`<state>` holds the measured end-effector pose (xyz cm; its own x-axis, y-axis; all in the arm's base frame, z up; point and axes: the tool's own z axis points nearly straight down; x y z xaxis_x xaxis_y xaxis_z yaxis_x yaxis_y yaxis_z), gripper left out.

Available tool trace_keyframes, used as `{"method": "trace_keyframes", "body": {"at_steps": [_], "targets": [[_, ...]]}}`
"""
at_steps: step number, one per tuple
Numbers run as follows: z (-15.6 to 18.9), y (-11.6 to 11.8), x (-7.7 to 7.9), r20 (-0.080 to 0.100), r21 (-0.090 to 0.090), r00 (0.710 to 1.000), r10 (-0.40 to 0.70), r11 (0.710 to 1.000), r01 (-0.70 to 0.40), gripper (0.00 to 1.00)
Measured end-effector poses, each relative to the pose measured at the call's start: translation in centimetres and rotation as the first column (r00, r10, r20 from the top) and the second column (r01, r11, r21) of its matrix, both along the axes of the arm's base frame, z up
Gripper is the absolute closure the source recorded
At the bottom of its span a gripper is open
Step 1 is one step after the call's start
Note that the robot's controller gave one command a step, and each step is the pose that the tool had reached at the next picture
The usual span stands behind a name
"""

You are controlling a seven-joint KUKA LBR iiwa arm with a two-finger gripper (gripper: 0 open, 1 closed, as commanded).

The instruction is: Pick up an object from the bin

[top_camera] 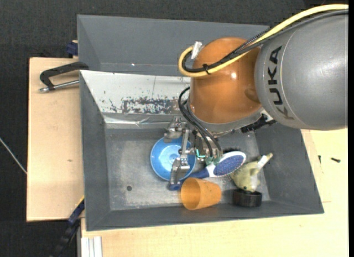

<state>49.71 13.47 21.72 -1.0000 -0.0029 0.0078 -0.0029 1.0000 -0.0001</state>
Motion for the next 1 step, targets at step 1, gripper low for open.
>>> {"method": "trace_keyframes", "body": {"at_steps": [1], "targets": [[-14.44,-2.84,2.69,0.016,0.008,0.934,-0.358,0.934,0.358,0.00]]}}
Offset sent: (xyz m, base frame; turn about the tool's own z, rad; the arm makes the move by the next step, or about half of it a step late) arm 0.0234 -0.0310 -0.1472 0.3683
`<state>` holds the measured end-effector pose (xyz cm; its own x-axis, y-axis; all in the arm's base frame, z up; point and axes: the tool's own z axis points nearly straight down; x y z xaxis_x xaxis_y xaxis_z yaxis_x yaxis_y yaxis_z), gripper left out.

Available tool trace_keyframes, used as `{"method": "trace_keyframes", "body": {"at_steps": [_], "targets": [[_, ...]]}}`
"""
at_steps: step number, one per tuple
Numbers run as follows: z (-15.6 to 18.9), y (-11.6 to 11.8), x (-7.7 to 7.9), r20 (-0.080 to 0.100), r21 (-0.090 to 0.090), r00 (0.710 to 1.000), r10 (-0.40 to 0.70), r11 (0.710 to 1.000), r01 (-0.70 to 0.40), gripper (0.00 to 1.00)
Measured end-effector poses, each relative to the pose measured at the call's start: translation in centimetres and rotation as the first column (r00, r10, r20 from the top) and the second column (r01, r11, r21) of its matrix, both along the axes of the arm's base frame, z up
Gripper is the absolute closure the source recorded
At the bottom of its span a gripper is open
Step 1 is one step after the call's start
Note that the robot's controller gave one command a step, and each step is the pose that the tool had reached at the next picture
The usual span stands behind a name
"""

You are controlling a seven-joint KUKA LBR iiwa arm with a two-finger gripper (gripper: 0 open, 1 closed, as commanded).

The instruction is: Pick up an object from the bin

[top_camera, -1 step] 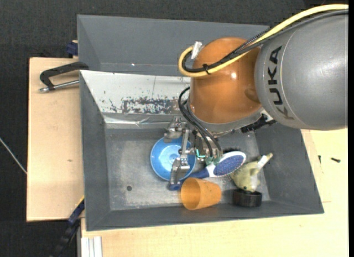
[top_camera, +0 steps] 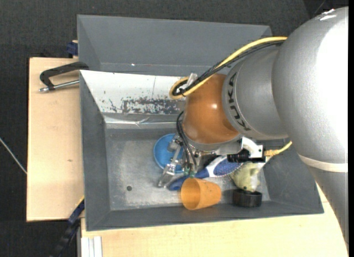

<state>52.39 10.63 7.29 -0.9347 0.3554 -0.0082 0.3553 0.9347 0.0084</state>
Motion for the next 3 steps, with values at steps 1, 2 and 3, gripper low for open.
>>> {"method": "trace_keyframes", "body": {"at_steps": [1,2,3], "targets": [[0.35,0.23,0.31,0.001,0.000,1.000,0.002,1.000,-0.002,0.00],[0.59,0.41,0.55,-0.001,-0.001,1.000,0.004,1.000,-0.004,0.00],[0.73,0.53,0.69,-0.004,-0.002,1.000,0.004,1.000,-0.004,0.00]]}}
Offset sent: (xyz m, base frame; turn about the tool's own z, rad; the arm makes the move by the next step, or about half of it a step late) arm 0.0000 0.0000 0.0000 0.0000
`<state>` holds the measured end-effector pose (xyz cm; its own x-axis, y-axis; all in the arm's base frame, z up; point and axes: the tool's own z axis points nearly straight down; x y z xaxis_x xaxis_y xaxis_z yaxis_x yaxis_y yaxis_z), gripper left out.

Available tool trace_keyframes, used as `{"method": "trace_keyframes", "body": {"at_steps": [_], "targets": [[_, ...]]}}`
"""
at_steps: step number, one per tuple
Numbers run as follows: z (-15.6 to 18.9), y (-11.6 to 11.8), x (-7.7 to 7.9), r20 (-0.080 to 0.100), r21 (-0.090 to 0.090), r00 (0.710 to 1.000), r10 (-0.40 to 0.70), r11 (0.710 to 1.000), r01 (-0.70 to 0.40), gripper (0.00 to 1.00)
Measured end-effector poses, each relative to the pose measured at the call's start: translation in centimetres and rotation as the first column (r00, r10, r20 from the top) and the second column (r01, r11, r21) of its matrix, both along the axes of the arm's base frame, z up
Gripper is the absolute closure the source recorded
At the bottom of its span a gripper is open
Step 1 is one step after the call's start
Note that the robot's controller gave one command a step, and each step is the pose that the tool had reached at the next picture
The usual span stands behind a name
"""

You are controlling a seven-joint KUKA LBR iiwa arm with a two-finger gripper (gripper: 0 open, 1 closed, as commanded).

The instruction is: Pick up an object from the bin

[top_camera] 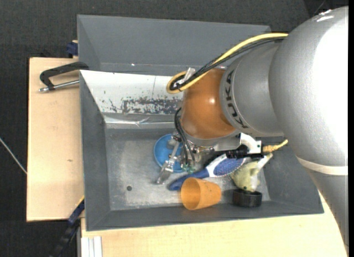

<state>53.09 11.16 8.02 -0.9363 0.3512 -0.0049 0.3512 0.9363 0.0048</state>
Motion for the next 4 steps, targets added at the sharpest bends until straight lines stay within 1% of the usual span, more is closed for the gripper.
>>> {"method": "trace_keyframes", "body": {"at_steps": [1,2,3,4], "targets": [[-0.5,-0.9,-0.1,0.004,0.007,0.996,-0.091,0.996,0.091,0.00],[-0.5,-1.1,-0.2,-0.002,0.004,0.996,-0.094,0.996,0.095,1.00],[1.8,-1.0,0.2,0.010,0.001,0.996,-0.094,0.996,0.094,1.00],[5.7,-0.9,0.4,0.002,0.001,0.996,-0.092,0.996,0.092,1.00]]}}
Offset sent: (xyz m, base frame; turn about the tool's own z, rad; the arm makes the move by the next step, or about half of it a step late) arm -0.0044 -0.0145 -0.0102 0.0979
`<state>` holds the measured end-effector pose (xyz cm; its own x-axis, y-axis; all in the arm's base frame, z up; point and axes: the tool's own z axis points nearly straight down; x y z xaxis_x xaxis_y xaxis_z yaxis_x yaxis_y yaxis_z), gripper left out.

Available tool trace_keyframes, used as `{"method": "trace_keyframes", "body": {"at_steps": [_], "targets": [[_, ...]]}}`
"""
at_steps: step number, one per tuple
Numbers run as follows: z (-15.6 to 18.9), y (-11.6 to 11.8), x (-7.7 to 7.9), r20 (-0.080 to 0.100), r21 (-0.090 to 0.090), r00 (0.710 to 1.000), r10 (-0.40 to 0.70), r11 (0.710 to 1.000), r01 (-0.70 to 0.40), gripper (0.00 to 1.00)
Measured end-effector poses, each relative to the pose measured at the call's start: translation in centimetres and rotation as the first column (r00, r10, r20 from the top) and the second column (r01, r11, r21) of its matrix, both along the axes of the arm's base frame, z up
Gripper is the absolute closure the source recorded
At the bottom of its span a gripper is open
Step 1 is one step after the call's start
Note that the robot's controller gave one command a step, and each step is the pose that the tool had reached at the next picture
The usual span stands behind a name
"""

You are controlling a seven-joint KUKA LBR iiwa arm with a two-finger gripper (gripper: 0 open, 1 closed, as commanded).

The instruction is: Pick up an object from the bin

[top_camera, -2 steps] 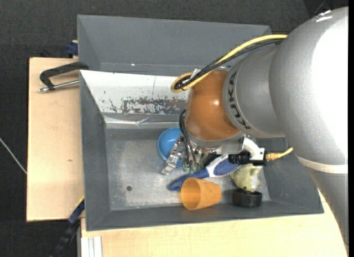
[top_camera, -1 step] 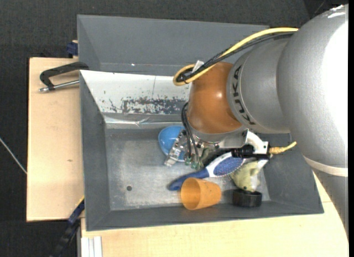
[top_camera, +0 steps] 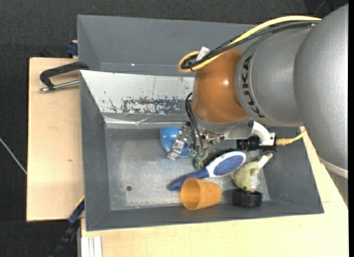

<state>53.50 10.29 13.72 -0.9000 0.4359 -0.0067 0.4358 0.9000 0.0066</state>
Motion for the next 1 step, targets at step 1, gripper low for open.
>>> {"method": "trace_keyframes", "body": {"at_steps": [1], "targets": [[5.94,0.13,0.23,0.002,0.000,1.000,0.003,1.000,-0.003,1.00]]}}
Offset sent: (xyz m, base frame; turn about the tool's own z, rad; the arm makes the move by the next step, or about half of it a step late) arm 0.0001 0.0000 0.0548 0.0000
